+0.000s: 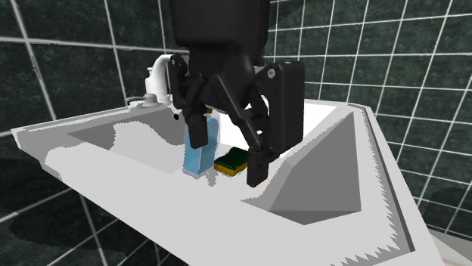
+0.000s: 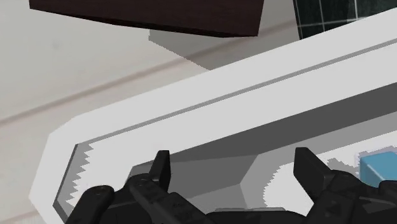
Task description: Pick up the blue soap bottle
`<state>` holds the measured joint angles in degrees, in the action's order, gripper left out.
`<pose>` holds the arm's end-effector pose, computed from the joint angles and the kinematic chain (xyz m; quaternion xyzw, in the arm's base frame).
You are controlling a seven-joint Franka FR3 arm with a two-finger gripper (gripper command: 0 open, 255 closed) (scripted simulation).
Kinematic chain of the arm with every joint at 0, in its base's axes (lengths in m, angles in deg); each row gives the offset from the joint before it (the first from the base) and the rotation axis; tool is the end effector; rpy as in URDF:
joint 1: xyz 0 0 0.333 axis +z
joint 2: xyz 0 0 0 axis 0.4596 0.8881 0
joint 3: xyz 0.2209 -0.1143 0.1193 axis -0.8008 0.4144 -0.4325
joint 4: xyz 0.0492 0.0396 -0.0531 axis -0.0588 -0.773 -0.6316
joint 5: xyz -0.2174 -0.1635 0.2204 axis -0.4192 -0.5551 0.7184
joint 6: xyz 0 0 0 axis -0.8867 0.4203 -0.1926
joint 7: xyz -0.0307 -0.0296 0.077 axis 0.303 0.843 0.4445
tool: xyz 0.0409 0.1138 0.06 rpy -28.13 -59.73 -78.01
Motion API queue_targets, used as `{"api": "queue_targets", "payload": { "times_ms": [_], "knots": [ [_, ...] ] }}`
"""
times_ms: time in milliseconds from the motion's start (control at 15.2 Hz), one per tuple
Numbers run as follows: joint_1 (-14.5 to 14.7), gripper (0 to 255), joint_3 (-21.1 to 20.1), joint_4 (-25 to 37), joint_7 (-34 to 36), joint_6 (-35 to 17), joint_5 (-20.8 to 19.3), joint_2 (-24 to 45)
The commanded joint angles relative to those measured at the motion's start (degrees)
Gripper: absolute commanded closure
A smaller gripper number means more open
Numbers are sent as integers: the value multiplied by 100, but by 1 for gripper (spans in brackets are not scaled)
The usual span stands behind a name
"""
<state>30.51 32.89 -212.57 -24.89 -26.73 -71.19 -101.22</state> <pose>0.3290 0.1151 0.5051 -0.9969 -0.0701 -0.0197 0.0297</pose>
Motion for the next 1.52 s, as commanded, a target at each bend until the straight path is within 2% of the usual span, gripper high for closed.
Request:
{"api": "queue_targets", "payload": {
  "times_ms": [0,396,726,1122,1452],
  "knots": [
    [65,0,-223,200,236,-101,94,251],
    [181,0,-879,828,914,-514,190,1149],
    [233,0,-1417,1519,1538,-789,36,2016],
    [355,0,-2008,2569,2404,-973,-509,3231],
    [659,0,-2322,3613,3143,-928,-1208,4340]
  ]
}}
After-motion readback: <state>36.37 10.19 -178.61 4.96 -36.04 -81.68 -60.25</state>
